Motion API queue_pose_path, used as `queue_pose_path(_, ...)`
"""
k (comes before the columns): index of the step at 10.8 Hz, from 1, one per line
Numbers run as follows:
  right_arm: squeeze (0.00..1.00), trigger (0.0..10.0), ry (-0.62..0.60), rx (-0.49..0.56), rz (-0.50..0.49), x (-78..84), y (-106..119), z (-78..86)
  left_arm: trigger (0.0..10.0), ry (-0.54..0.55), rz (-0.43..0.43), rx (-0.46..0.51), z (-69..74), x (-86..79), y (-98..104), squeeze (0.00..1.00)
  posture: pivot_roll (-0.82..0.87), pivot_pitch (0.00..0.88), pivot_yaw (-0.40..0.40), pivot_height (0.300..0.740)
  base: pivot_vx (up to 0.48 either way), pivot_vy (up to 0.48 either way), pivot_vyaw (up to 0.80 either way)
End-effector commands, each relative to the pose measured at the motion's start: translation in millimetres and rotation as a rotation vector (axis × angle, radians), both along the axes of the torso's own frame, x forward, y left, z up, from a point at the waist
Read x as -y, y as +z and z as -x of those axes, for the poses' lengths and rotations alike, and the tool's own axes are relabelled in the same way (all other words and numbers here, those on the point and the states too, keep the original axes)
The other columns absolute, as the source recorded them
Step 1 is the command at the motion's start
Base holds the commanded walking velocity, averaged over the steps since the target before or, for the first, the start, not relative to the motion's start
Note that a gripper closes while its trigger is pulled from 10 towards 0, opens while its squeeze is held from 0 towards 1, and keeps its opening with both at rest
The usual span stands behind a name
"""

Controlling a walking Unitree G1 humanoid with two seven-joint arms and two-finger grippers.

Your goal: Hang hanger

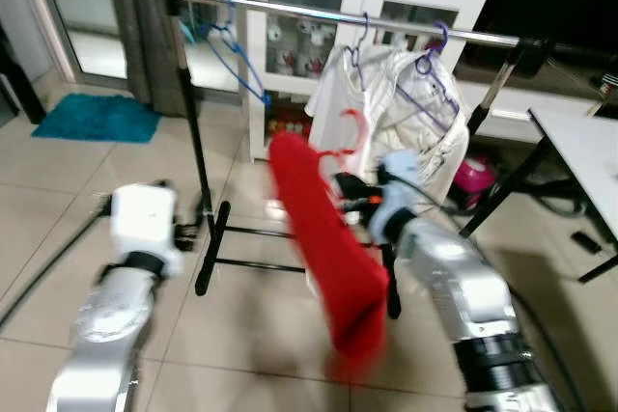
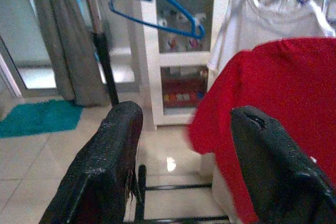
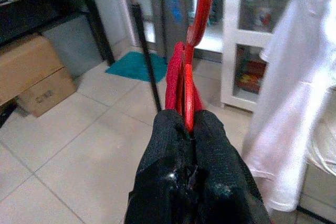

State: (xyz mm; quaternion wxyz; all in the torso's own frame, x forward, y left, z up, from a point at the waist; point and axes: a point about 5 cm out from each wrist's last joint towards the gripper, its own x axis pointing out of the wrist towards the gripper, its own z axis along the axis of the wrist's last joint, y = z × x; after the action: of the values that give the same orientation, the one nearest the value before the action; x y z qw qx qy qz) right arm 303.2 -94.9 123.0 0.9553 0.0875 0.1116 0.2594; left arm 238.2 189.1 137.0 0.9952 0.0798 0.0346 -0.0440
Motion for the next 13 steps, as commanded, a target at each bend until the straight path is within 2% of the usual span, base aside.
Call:
queue_pose_path(1, 0.0, 10.0, -0.006, 0.055, 0.019, -3.8, 7.8, -0.3, 10.0, 0.001, -0.011, -0.004, 3.3, 0.1, 3.3, 0.0, 0.01, 0.0, -0.056, 0.74, 0.454, 0.0, 0.0)
queue_pose_path(3, 0.0, 10.0, -0.056, 0.047, 0.03, -2.1, 8.4, -3.1, 10.0, 0.008, -0.016, -0.004, 2.4, -1.5, 4.8, 0.0, 0.01, 0.0, -0.054, 0.74, 0.452, 0.0, 0.0)
queue_pose_path(5, 0.0, 10.0, -0.145, 0.003, 0.029, 10.6, 8.4, -7.0, 10.0, 0.007, -0.02, 0.0, 0.1, -1.6, 6.7, 0.0, 0.0, 0.0, -0.053, 0.74, 0.446, 0.0, 0.0)
queue_pose_path(10, 0.0, 10.0, -0.129, 0.057, 0.053, 5.4, 16.9, -7.3, 10.0, -0.024, -0.012, -0.006, 3.4, 5.2, 7.1, 0.0, 0.0, 0.0, -0.051, 0.74, 0.445, 0.0, 0.0)
queue_pose_path(13, 0.0, 10.0, -0.103, 0.085, 0.057, 0.5, 21.5, -8.6, 10.0, -0.044, -0.02, 0.002, -5.2, 8.2, 9.3, 0.0, -0.01, 0.0, -0.037, 0.74, 0.441, 0.0, 0.0)
